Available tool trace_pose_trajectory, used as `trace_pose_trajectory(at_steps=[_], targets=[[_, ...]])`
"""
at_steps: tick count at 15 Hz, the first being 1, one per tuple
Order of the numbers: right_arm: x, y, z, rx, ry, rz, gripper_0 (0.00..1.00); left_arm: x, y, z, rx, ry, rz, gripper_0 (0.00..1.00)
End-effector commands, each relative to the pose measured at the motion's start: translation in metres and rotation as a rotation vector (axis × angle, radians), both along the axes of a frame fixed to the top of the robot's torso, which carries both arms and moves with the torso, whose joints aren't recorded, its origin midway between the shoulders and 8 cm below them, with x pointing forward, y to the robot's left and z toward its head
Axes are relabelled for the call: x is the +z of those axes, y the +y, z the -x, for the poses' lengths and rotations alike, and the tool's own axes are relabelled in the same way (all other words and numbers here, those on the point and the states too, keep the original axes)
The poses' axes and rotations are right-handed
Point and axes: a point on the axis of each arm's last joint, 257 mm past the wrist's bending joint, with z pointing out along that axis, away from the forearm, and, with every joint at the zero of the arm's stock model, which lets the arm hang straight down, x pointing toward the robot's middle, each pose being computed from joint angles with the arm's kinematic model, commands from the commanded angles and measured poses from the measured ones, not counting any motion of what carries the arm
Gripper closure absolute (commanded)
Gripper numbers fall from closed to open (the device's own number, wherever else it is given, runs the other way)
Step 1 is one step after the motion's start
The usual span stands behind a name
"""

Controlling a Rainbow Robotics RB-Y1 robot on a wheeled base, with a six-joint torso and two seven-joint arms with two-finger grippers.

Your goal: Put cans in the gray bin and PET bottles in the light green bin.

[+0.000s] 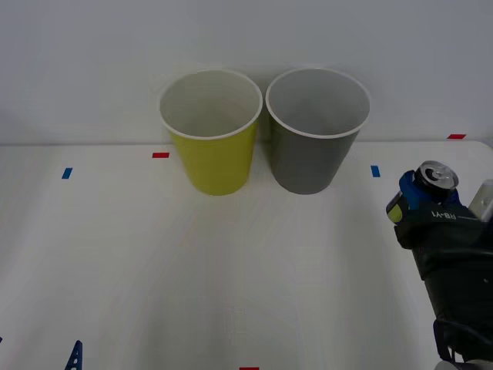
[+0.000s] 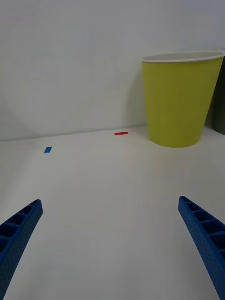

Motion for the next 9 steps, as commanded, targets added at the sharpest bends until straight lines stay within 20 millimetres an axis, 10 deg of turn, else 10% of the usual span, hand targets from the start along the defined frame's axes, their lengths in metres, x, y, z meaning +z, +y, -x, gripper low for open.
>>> trace_pose_trajectory(at_steps=[1, 9], targets=[[0.026, 0.009, -0.010, 0.001, 0.006, -0.004, 1.00, 0.000, 0.000, 0.000, 0.000, 0.000, 0.000, 0.00], [0.061, 0.026, -0.030, 0.023, 0.083, -0.103, 1.00, 0.000, 0.000, 0.000, 0.000, 0.000, 0.000, 0.00]])
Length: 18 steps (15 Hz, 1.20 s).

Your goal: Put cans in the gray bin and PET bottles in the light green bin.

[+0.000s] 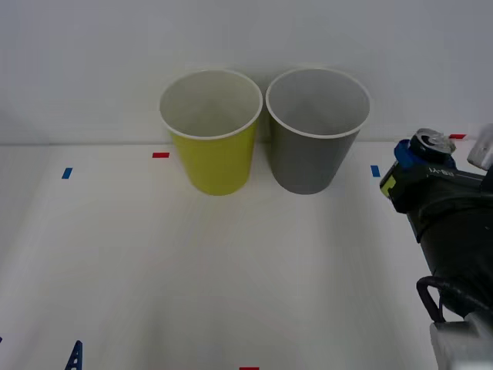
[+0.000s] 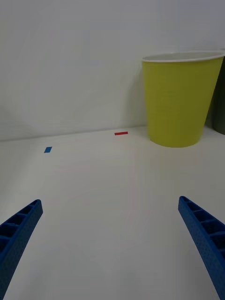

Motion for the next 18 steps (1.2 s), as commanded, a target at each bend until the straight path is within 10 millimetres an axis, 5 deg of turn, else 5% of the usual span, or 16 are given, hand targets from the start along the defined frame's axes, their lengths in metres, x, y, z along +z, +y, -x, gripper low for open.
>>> trace_pose_trajectory(at_steps=[1, 10, 18], targets=[[0.029, 0.008, -0.017, 0.029, -0.001, -0.036, 1.00, 0.000, 0.000, 0.000, 0.000, 0.000, 0.000, 0.00], [0.101, 0.052, -0.035, 0.132, -0.084, 0.023, 1.00, 0.000, 0.000, 0.000, 0.000, 0.000, 0.000, 0.00], [0.133, 0.068, -0.086, 0.114, -0.112, 0.294, 1.00, 0.000, 0.000, 0.000, 0.000, 0.000, 0.000, 0.00]])
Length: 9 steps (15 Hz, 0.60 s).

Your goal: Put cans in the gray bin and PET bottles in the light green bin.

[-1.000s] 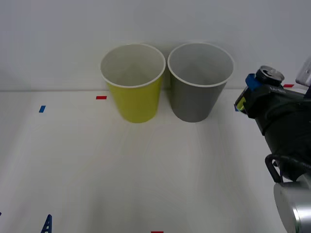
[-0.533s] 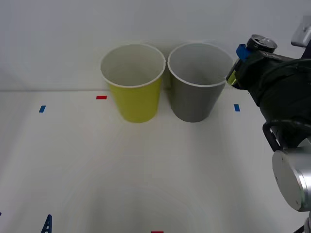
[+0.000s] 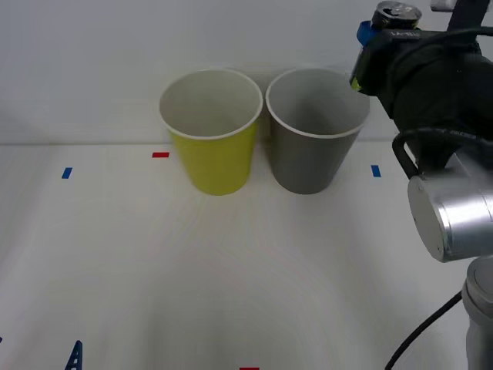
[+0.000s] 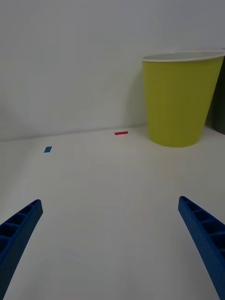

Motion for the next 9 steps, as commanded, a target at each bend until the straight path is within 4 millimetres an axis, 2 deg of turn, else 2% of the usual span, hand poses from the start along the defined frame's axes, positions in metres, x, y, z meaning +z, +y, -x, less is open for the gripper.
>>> trace_pose_trajectory(at_steps=[1, 6, 9], targets=[[0.005, 0.005, -0.020, -0.019, 0.002, 0.107, 1.00, 0.000, 0.000, 0.000, 0.000, 0.000, 0.000, 0.00], [0.010, 0.010, -0.060, -0.014, -0.028, 0.115, 1.00, 0.000, 0.000, 0.000, 0.000, 0.000, 0.000, 0.00], [0.009, 0.016, -0.075, 0.005, -0.050, 0.104, 1.00, 0.000, 0.000, 0.000, 0.000, 0.000, 0.000, 0.00]])
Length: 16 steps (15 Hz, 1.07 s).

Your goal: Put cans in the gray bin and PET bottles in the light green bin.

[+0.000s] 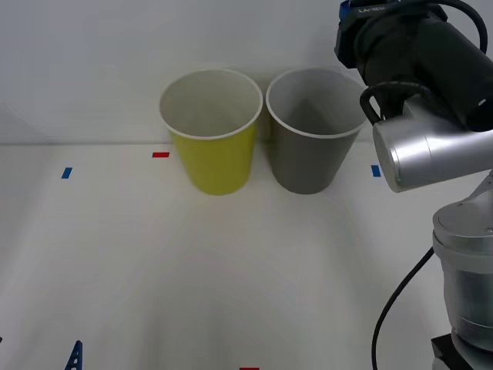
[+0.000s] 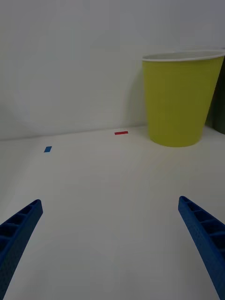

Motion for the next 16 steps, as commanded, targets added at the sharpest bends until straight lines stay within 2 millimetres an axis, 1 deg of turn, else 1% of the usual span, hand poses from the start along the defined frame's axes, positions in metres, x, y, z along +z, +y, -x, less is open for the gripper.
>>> trace_pose_trajectory(at_steps=[1, 3, 7, 9, 16], targets=[[-0.003, 0.007, -0.013, 0.023, -0.019, -0.016, 1.00, 0.000, 0.000, 0.000, 0.000, 0.000, 0.000, 0.00], [-0.010, 0.015, -0.020, 0.053, -0.009, -0.047, 1.00, 0.000, 0.000, 0.000, 0.000, 0.000, 0.000, 0.00], [-0.019, 0.020, -0.036, 0.089, -0.017, -0.082, 1.00, 0.000, 0.000, 0.000, 0.000, 0.000, 0.000, 0.00], [-0.020, 0.020, -0.037, 0.111, -0.009, -0.113, 1.00, 0.000, 0.000, 0.000, 0.000, 0.000, 0.000, 0.00], [-0.017, 0.016, -0.037, 0.108, -0.021, -0.109, 1.00, 0.000, 0.000, 0.000, 0.000, 0.000, 0.000, 0.00]])
